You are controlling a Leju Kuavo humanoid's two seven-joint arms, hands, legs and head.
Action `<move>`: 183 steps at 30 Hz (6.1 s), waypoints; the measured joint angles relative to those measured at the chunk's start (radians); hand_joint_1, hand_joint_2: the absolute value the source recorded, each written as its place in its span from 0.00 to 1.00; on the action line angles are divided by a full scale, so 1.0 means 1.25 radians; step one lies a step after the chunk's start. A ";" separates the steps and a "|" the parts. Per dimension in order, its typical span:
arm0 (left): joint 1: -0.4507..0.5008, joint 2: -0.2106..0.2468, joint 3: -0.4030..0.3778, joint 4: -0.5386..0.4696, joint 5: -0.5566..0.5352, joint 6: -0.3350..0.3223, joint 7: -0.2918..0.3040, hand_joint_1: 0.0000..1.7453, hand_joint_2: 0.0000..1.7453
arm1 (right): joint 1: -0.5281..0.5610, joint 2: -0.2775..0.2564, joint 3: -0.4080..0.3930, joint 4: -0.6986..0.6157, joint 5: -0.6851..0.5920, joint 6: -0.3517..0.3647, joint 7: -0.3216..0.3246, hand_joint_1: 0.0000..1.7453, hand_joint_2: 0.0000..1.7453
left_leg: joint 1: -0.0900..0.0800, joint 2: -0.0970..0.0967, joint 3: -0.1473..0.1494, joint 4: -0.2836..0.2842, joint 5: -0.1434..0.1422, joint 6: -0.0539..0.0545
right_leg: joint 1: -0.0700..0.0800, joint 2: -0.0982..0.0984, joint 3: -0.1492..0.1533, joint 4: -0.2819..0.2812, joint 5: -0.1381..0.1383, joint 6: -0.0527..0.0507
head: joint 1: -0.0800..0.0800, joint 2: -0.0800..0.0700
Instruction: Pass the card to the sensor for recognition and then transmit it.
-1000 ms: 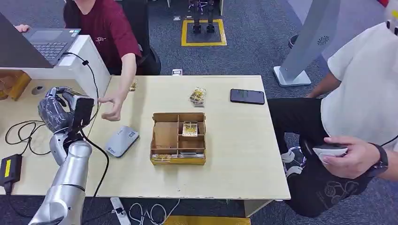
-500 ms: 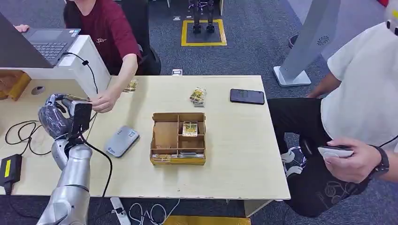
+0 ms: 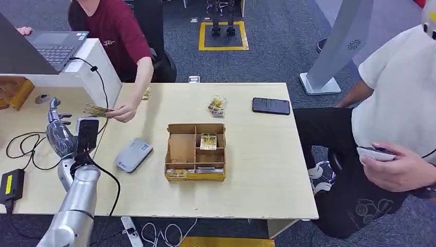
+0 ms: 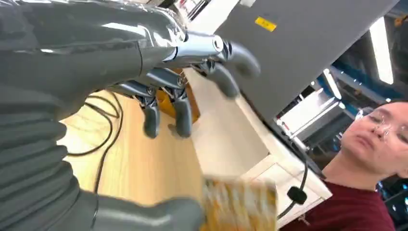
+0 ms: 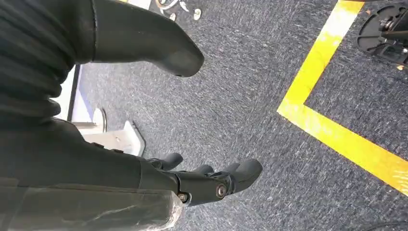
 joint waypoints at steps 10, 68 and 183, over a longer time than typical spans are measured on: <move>0.096 0.011 -0.122 -0.121 0.086 -0.207 0.016 0.00 1.00 | 0.003 0.000 -0.003 0.000 -0.020 -0.010 -0.005 0.00 1.00 | 0.000 0.001 0.000 0.000 0.000 0.000 | 0.000 0.001 0.000 0.000 0.000 0.000 | 0.000 0.000; 0.502 0.032 -0.489 -0.489 -0.717 0.027 0.213 0.00 1.00 | 0.008 0.002 -0.048 0.000 0.000 -0.024 0.001 0.00 1.00 | -0.001 0.001 0.000 0.000 -0.003 0.001 | 0.000 0.000 0.000 -0.001 -0.002 0.000 | 0.000 0.000; 0.345 -0.113 -0.300 -0.131 -0.409 0.028 -0.013 0.00 1.00 | 0.003 0.002 -0.040 -0.001 -0.003 -0.014 0.003 0.00 1.00 | -0.001 0.001 0.000 0.000 -0.003 0.001 | 0.000 0.000 0.000 0.000 -0.002 0.001 | 0.000 0.000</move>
